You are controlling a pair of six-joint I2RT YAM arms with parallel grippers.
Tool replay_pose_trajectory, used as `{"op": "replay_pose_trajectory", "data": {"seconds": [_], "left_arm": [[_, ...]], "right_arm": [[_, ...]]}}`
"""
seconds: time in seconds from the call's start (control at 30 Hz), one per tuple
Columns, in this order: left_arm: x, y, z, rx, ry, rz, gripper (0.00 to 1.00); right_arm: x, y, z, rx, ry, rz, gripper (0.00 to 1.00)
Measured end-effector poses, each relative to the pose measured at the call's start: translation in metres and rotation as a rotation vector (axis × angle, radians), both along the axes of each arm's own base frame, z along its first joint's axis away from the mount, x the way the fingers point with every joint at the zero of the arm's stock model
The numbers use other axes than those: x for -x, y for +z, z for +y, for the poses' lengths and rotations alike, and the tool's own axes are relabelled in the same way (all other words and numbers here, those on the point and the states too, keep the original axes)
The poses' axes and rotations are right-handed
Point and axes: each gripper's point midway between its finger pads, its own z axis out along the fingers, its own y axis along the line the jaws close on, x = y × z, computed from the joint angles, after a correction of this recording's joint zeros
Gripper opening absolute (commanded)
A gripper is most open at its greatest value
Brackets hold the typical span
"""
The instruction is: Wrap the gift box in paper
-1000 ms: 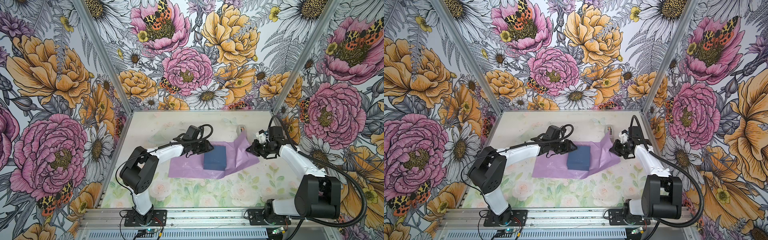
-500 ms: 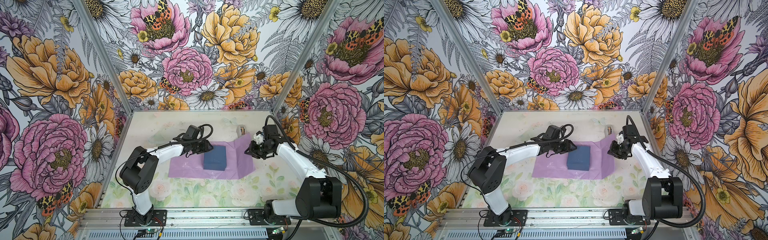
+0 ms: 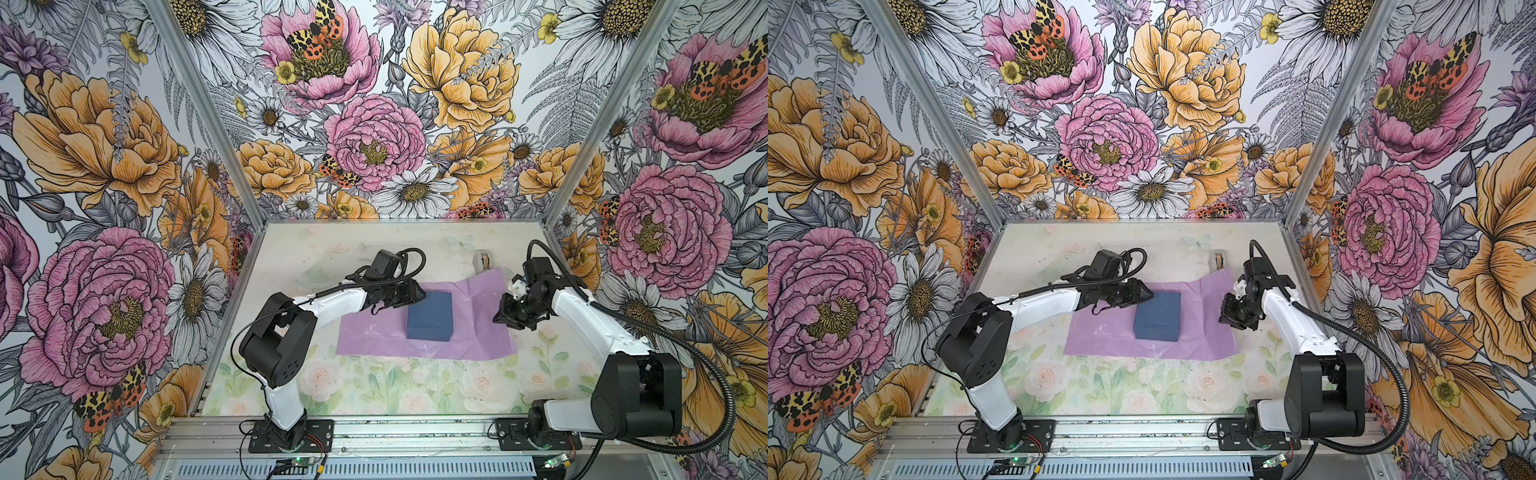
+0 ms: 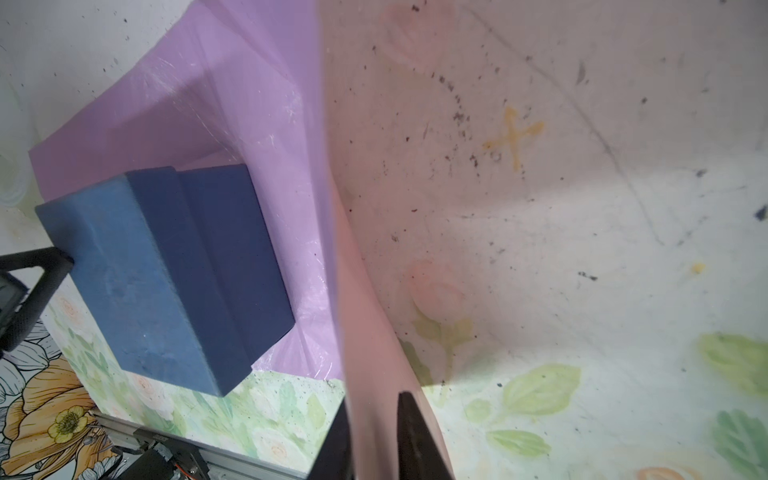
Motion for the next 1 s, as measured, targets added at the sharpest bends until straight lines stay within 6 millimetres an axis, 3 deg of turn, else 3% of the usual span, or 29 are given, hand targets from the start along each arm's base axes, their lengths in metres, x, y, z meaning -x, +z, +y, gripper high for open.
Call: {"op": "replay_pose_trajectory", "data": {"seconds": [0.23,0.6,1.0], "left_arm": [[0.0,0.0,0.0,0.0,0.0,0.0,0.48],[0.0,0.0,0.0,-0.001,0.0,0.0,0.48],[0.0,0.0,0.0,-0.002,0.001,0.0,0.48]], "right_arm": [[0.003,0.013,0.003,0.0,0.014,-0.048,0.0],[-0.006,0.044,0.037,-0.062,0.054,-0.122,0.0],[-0.022,0.078,0.087,-0.124,0.095,-0.193,0.0]]}}
